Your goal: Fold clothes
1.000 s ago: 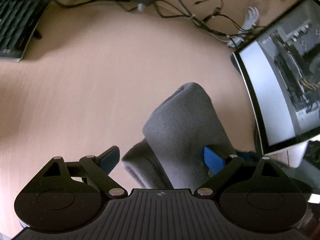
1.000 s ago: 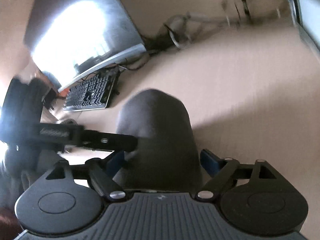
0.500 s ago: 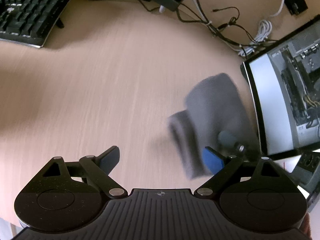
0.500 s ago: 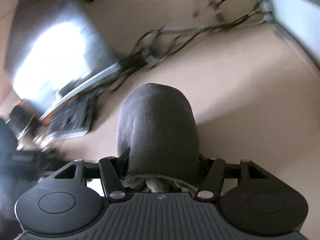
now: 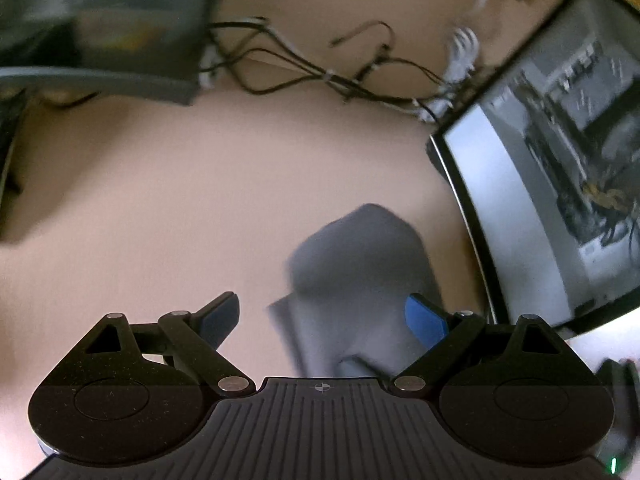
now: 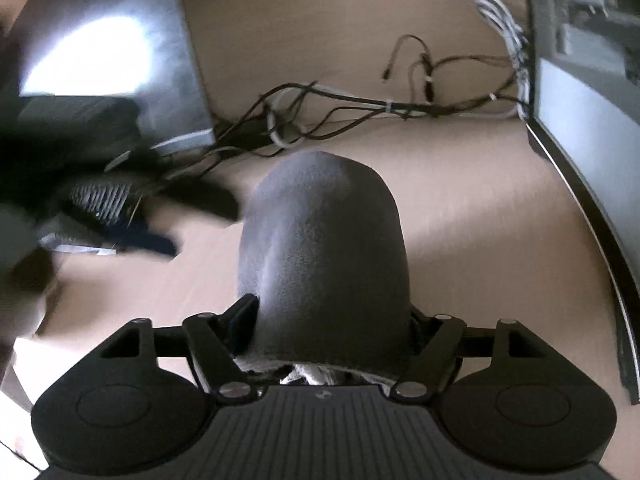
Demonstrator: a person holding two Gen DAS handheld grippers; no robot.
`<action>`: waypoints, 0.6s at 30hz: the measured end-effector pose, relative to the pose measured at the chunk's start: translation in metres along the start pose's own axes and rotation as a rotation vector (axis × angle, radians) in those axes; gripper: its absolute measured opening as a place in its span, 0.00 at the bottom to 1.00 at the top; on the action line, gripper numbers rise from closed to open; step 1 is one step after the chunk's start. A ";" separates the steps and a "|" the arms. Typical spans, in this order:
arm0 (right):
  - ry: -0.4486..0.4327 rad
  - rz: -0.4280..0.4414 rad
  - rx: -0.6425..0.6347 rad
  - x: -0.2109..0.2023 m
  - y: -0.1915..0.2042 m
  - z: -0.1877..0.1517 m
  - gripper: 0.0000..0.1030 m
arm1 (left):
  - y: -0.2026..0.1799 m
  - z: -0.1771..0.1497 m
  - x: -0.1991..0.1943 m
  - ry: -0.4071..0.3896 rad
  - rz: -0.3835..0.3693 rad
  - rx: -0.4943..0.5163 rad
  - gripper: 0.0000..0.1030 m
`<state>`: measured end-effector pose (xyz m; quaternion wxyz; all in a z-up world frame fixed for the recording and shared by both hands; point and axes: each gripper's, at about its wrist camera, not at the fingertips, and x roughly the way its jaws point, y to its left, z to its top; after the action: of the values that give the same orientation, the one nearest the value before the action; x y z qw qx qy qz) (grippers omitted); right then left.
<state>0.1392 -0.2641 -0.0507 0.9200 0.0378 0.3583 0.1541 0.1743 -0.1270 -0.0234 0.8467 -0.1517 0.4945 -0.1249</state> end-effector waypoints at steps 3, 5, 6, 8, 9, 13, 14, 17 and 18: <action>-0.005 -0.031 -0.068 -0.003 0.007 -0.005 0.74 | -0.014 -0.005 0.009 -0.012 0.045 0.081 0.92; 0.002 -0.028 -0.055 -0.003 0.004 -0.005 0.76 | -0.018 -0.011 0.009 -0.018 0.058 0.123 0.92; 0.003 -0.027 -0.051 -0.003 0.003 -0.006 0.77 | -0.018 -0.013 0.008 -0.020 0.067 0.142 0.92; 0.004 -0.028 -0.057 -0.004 0.003 -0.006 0.77 | -0.020 -0.018 0.006 -0.029 0.089 0.182 0.92; 0.004 -0.029 -0.067 -0.004 0.005 -0.006 0.77 | -0.019 -0.020 0.005 -0.034 0.099 0.198 0.92; 0.020 -0.014 -0.081 -0.005 0.006 -0.001 0.78 | -0.007 -0.024 0.004 -0.022 0.146 0.199 0.92; 0.027 -0.003 -0.075 -0.007 0.005 0.002 0.78 | -0.002 -0.026 0.005 -0.013 0.167 0.195 0.92; 0.006 0.026 -0.083 -0.018 0.003 0.007 0.78 | 0.017 -0.032 0.008 0.012 0.176 0.144 0.92; -0.012 0.026 -0.100 -0.023 0.005 0.007 0.78 | 0.023 -0.033 0.007 0.017 0.163 0.117 0.92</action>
<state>0.1269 -0.2666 -0.0295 0.9209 -0.0025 0.3441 0.1834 0.1502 -0.1128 -0.0530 0.8572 -0.0600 0.5042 -0.0858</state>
